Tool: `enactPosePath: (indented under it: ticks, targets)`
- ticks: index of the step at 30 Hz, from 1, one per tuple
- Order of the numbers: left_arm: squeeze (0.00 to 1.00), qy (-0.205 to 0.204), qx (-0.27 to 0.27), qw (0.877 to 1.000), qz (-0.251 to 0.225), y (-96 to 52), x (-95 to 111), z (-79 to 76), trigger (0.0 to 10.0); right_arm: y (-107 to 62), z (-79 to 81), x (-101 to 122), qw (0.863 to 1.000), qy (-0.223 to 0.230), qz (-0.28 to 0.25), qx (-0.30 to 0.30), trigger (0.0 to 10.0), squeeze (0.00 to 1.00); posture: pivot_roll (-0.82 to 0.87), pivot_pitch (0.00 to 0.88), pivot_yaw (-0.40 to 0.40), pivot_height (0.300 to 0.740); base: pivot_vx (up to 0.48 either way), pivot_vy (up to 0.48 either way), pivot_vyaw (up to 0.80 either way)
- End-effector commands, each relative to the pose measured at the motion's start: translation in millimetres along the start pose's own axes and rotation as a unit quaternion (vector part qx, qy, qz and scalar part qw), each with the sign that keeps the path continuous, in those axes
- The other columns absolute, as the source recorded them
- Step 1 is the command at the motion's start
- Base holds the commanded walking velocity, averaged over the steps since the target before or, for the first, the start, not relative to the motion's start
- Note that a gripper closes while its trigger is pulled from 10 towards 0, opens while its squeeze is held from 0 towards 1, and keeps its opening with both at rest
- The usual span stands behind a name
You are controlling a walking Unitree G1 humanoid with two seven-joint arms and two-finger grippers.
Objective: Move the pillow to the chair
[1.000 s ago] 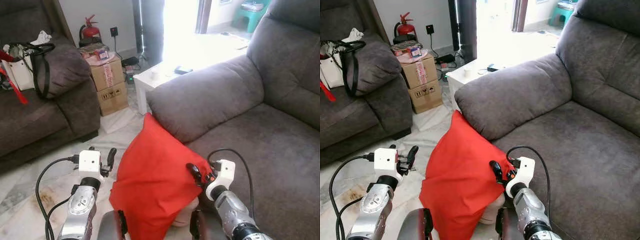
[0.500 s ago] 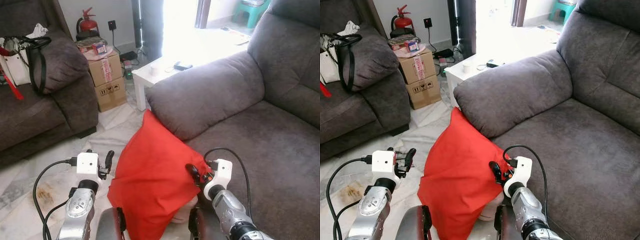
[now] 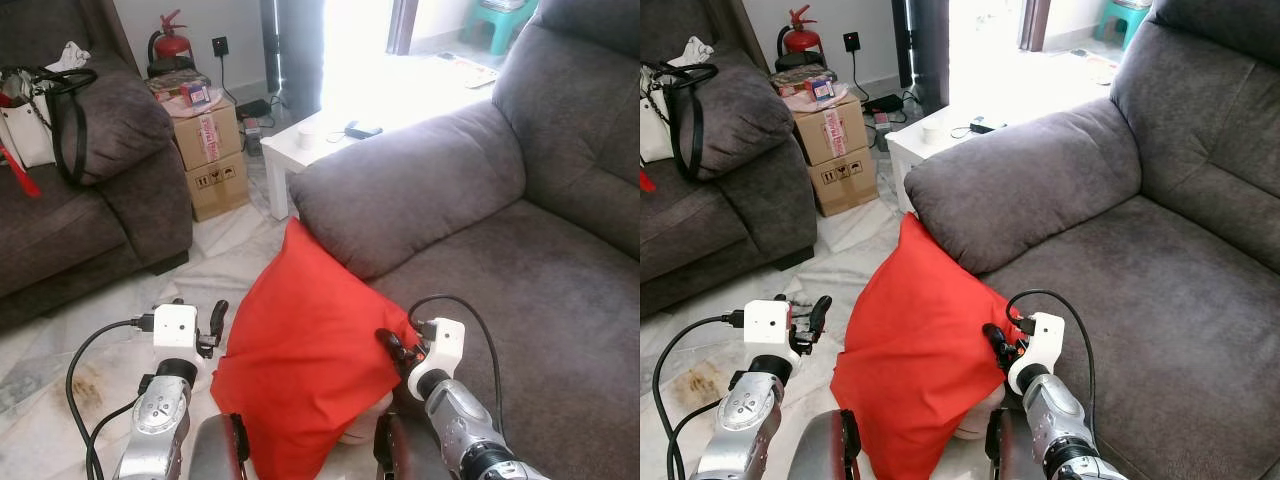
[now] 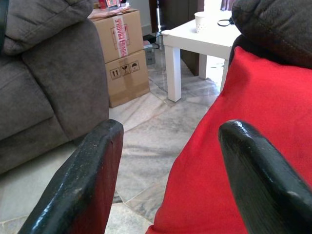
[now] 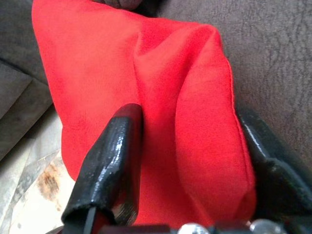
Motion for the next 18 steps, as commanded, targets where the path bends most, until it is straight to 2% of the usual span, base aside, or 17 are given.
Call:
enactPosePath:
  ticks: [1, 18]
  targets:
    - [0.00, 0.003, -0.001, 1.000, -0.005, 2.4, 4.9, -0.2, 10.0, -0.2, -2.8, 2.4, 1.000, -0.003, -0.001, -0.003, 0.0, 0.00, 0.03, 0.053, -0.036, 0.560, 0.000, 0.000, 0.00]
    - [0.00, 0.002, -0.003, 1.000, -0.007, 2.3, 5.5, 0.5, 10.0, -1.9, -6.0, 3.3, 1.000, 0.002, -0.005, -0.001, 0.0, 0.00, 0.04, 0.042, -0.030, 0.560, 0.000, 0.000, 0.00]
Point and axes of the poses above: a point about 5 cm out from each wrist's last joint towards the gripper, its own y axis pointing out of the wrist towards the gripper, its own x axis along the axis of the wrist's last joint, z = x × y, the point moved 2 cm from there along y, pointing out of the wrist towards the gripper, and after that the axes turned 4 degrees about -y, right-handed, at the moved point
